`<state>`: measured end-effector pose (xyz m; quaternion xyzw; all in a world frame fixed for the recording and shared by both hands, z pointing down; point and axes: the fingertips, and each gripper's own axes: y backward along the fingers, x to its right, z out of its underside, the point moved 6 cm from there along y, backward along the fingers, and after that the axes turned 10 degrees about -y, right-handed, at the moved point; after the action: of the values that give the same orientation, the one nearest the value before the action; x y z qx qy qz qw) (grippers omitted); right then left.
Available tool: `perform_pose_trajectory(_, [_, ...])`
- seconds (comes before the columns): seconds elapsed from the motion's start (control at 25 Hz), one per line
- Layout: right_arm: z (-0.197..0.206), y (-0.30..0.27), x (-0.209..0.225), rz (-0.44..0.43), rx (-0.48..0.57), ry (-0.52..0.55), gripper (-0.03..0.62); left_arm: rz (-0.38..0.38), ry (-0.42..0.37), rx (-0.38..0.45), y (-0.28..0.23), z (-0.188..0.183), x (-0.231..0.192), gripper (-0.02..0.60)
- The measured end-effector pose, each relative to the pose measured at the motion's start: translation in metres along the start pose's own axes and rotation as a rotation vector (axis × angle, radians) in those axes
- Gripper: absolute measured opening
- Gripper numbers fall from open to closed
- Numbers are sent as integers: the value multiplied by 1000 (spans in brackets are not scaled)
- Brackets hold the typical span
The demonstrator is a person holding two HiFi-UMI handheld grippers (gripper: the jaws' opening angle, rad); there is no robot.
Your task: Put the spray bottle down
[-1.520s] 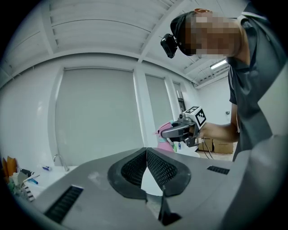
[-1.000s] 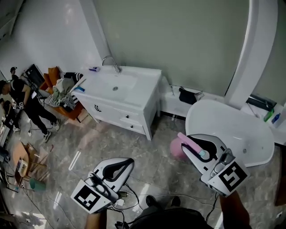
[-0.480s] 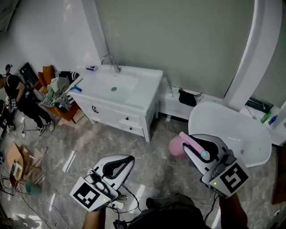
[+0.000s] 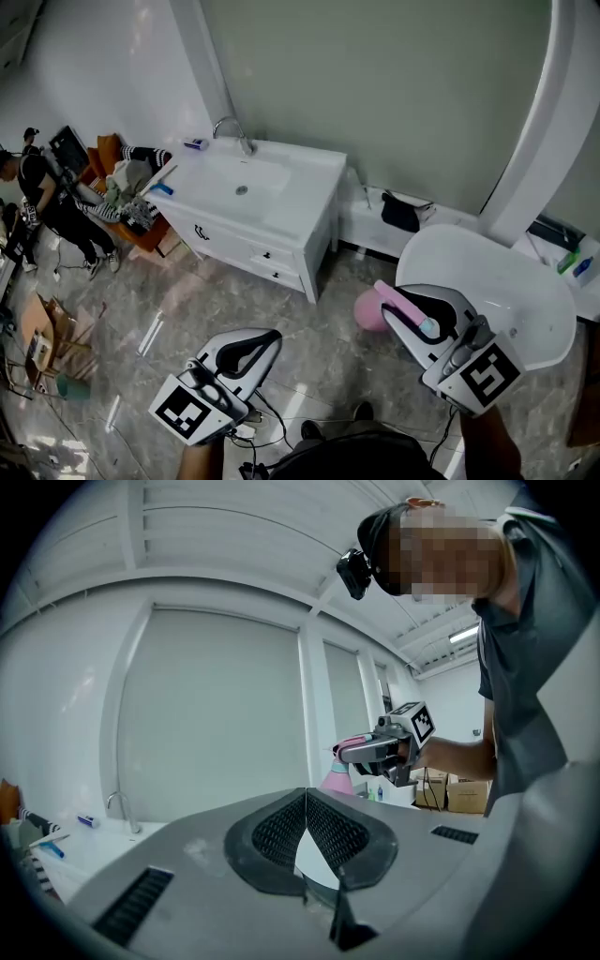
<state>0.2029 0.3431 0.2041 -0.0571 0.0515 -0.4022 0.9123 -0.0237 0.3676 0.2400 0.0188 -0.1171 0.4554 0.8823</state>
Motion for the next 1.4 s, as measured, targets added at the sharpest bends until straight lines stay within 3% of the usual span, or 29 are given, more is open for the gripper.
perform_pose_trajectory(0.36, [6,1,48,-78,-4,4,87,-36,-3,-40,-50,1,9,6])
perform_pose_trajectory(0.64, [3,-10,51,-117,1,10,87,-8,-46,-10,-73,-17,9,6])
perform_pose_trajectory(0.88, [1,-32,45,-72,5,5,87,-7,3,7,-53,1,-19,6])
perform_pose_trajectory(1.4, [-20,-103,12,48,-13,15,87,53,3,54,3,28,-102,6])
